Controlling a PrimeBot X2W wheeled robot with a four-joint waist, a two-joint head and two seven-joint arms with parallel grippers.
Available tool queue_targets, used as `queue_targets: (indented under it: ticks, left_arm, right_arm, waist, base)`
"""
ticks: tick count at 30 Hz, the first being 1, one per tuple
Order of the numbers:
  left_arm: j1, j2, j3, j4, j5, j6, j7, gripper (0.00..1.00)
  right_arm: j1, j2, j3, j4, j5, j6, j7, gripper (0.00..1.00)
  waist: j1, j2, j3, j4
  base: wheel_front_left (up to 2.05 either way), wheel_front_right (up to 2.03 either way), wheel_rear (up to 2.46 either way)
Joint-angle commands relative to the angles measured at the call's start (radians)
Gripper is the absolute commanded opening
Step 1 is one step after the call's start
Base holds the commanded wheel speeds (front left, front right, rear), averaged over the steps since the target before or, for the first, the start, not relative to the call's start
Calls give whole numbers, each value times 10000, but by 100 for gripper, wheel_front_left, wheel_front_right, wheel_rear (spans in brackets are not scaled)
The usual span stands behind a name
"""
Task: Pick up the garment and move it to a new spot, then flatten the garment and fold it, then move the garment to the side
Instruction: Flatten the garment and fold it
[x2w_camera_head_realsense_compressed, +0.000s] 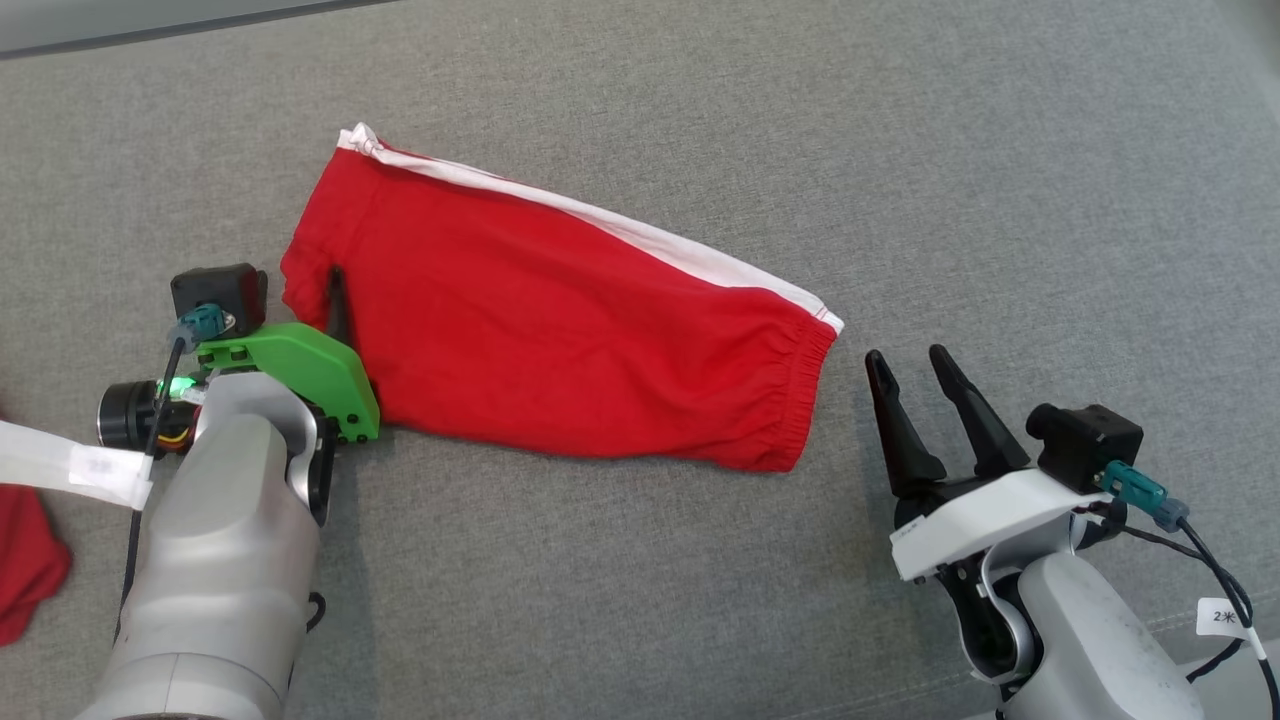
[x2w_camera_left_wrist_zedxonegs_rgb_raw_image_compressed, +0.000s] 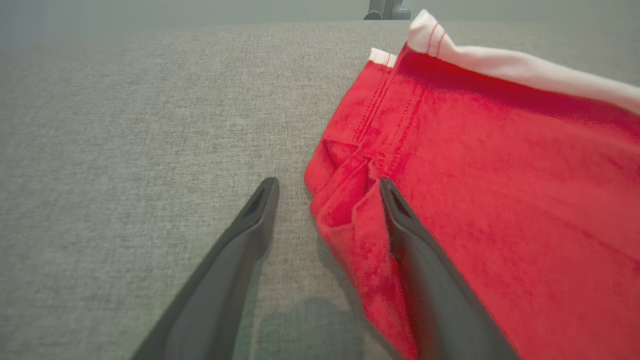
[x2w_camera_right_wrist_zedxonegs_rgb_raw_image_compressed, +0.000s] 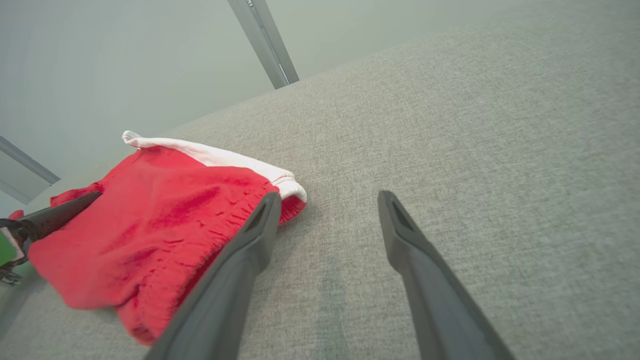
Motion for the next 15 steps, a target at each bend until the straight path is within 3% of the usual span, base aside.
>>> queue_targets:
  ticks: [1, 2, 3, 4, 10, 15]
  left_arm:
    - [337, -11, 62, 175, -151, -73, 61, 100]
    - [387, -43, 79, 242, -187, -91, 63, 87]
    - [440, -68, 73, 283, -198, -105, 55, 20]
    - [513, -88, 53, 314, -215, -142, 43, 0]
    - [928, -122, 196, 59, -469, -183, -29, 0]
    - [2067, -173, 626, -1247, -741, 43, -61, 0]
  right_arm:
    - [94, 32, -15, 32, -73, -3, 1, 100]
    - [93, 43, 6, 43, -81, -3, 1, 100]
    - [84, 45, 31, 57, -77, -3, 1, 100]
    - [72, 51, 54, 57, -68, -3, 1, 100]
    - [273, 94, 47, 126, -54, -3, 2, 100]
    - [734, 106, -201, 298, -101, -3, 2, 100]
  waist:
    - [0, 30, -60, -53]
    - [0, 30, -86, -83]
    - [0, 30, -118, -116]
    - [0, 30, -160, -147]
    - [0, 30, -629, -217]
    - [0, 30, -1507, 26]
  base:
    - [0, 0, 0]
    - [0, 0, 0]
    - [0, 0, 0]
    - [0, 0, 0]
    - [0, 0, 0]
    - [0, 0, 0]
